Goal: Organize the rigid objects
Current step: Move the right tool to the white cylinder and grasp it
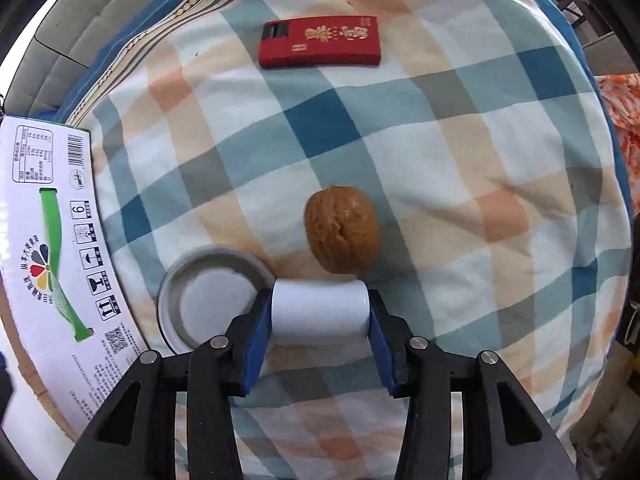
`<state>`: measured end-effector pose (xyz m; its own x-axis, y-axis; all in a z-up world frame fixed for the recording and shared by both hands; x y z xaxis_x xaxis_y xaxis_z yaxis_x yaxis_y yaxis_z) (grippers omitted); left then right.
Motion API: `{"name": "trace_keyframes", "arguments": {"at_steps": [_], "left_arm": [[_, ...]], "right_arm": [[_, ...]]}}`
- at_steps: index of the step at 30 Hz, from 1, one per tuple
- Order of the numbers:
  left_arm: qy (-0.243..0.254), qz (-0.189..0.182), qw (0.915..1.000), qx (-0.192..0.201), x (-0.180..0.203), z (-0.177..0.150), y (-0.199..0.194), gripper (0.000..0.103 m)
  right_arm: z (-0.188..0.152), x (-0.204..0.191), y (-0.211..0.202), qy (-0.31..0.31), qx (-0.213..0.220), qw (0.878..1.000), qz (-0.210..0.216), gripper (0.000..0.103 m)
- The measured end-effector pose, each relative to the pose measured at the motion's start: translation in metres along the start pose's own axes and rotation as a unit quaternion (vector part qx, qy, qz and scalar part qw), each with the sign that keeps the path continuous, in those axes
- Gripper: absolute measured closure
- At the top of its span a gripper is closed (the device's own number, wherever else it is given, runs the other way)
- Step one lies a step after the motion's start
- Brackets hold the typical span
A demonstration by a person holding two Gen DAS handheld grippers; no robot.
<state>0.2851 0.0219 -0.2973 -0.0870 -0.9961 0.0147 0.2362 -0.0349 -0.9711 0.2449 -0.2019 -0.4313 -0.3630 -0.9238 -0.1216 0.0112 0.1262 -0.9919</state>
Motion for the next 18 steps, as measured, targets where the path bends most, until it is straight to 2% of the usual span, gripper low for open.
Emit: {"name": "trace_keyframes", "arguments": {"at_steps": [7,12,14,16,17,18], "left_arm": [[0.044,-0.041,0.9979,0.023,0.061,0.007,-0.022,0.002],[0.074,-0.064,0.9952,0.004,0.109,0.001,-0.008,0.002],[0.081,-0.067,0.9944,-0.005,0.122,-0.003,-0.001,0.002],[0.091,-0.068,0.9935,-0.014,0.134,-0.007,0.005,0.002],[0.094,-0.067,0.9932,-0.016,0.138,-0.009,0.007,0.002],[0.097,-0.066,0.9929,-0.019,0.142,-0.010,0.010,0.002]], "right_arm": [[-0.009,0.035,-0.016,-0.002,0.002,1.000,0.000,0.057],[-0.014,0.073,-0.020,0.015,-0.007,1.000,0.006,0.057],[-0.017,0.080,-0.015,0.014,-0.023,0.999,0.027,0.056],[-0.019,0.087,-0.016,0.024,-0.023,0.998,0.046,0.044],[-0.018,0.093,-0.019,0.031,-0.015,0.998,0.054,0.032],[-0.018,0.096,-0.021,0.038,-0.007,0.998,0.059,0.029]]}}
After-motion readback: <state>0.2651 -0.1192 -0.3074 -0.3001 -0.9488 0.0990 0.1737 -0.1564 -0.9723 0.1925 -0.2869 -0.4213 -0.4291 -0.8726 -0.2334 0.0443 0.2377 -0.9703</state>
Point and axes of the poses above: each gripper's, at about its wrist camera, not at the fingertips, and y roughly the way its jaws point, x to its right, z to its top, the point moved 3 cm from there along y, roughly the way its jaws point, and after that the axes turned 7 degrees about x, right-handed, at the moved point
